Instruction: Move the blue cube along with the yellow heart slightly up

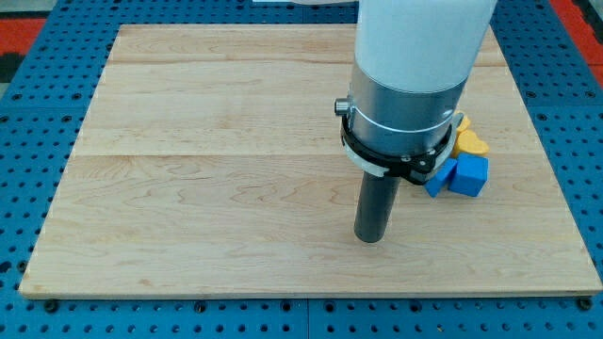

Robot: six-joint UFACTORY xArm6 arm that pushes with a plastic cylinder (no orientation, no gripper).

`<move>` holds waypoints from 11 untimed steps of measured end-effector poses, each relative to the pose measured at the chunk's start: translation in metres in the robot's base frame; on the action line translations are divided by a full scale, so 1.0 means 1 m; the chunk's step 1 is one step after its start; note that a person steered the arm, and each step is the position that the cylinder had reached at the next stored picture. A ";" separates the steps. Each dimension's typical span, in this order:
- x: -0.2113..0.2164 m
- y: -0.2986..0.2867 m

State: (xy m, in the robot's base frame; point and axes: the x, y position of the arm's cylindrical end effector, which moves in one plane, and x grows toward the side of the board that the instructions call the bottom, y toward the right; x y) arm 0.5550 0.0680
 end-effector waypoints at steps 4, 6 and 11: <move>0.000 -0.019; 0.000 0.043; -0.084 0.173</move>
